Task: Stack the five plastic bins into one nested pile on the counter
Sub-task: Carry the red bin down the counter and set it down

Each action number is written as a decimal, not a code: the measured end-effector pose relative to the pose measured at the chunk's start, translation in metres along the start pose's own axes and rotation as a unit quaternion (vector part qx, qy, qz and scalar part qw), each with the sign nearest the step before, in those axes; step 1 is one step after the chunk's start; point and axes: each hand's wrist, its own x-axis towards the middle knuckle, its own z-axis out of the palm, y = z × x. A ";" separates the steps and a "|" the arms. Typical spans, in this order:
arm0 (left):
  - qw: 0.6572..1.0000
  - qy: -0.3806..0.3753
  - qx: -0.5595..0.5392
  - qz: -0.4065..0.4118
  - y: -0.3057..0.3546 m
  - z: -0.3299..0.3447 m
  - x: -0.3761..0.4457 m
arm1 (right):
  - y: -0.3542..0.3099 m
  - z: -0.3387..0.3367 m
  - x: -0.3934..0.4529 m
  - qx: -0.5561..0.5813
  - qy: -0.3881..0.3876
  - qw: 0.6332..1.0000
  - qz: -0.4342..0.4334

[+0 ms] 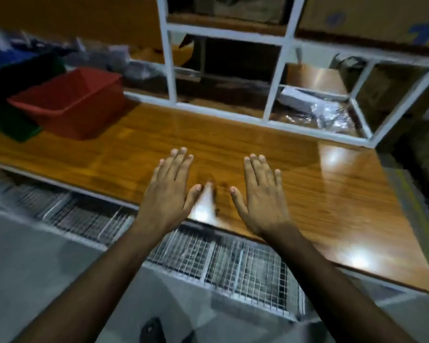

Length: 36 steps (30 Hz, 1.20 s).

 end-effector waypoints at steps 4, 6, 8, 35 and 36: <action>0.999 -0.007 0.025 -0.039 -0.041 -0.002 -0.029 | -0.038 0.019 0.003 -0.004 -0.058 0.998 -0.030; 0.998 -0.014 0.027 -0.064 -0.066 -0.004 -0.043 | -0.067 0.025 0.007 0.005 -0.066 0.997 -0.044; 0.996 -0.024 0.030 -0.080 -0.093 -0.008 -0.056 | -0.095 0.033 0.013 0.006 -0.081 0.995 -0.056; 0.984 0.004 0.047 -0.169 -0.489 -0.099 -0.038 | -0.441 0.152 0.223 0.121 -0.038 0.985 -0.117; 0.985 0.002 0.049 -0.167 -0.501 -0.102 -0.025 | -0.445 0.157 0.239 0.128 -0.033 0.985 -0.112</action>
